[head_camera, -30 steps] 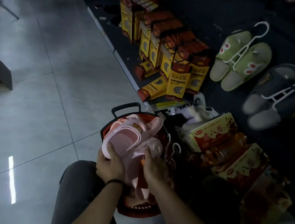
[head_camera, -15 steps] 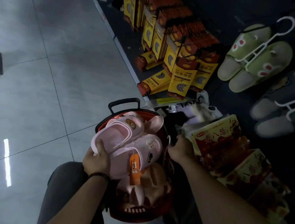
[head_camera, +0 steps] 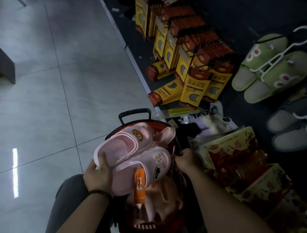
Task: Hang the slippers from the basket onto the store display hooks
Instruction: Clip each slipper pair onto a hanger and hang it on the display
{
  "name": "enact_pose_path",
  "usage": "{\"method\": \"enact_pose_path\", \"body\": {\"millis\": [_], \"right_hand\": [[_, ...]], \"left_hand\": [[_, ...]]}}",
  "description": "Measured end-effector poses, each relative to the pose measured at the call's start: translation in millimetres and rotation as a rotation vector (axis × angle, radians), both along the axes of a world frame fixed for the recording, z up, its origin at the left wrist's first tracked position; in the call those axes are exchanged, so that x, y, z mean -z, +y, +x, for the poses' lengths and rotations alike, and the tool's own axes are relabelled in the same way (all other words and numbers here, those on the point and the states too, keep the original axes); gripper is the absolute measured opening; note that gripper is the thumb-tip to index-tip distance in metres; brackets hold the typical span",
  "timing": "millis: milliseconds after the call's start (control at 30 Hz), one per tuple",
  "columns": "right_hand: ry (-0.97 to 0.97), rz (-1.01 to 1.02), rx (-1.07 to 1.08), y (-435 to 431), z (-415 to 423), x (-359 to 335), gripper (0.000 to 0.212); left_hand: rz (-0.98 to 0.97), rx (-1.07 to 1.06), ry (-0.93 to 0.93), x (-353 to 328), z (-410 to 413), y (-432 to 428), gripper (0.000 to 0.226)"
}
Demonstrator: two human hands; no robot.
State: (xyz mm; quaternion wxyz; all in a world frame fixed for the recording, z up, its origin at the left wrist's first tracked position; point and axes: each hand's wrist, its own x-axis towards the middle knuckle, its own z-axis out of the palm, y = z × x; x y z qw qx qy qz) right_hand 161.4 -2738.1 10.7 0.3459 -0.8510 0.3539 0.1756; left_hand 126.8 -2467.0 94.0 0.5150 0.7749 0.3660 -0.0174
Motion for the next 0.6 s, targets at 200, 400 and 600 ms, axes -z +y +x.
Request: {"method": "enact_pose_path", "body": {"millis": [200, 400, 600], "right_hand": [[0.044, -0.081, -0.040, 5.6, 15.8, 9.7, 0.029], [-0.160, -0.048, 0.008, 6.5, 18.9, -20.5, 0.020], [-0.535, -0.092, 0.060, -22.7, -4.1, -77.4, 0.021]], "left_hand": [[0.029, -0.006, -0.009, -5.9, 1.4, 15.4, 0.052], [-0.013, -0.009, -0.006, -7.8, 4.8, 12.5, 0.051], [-0.030, 0.018, -0.058, -9.1, -0.8, 6.6, 0.048]]}}
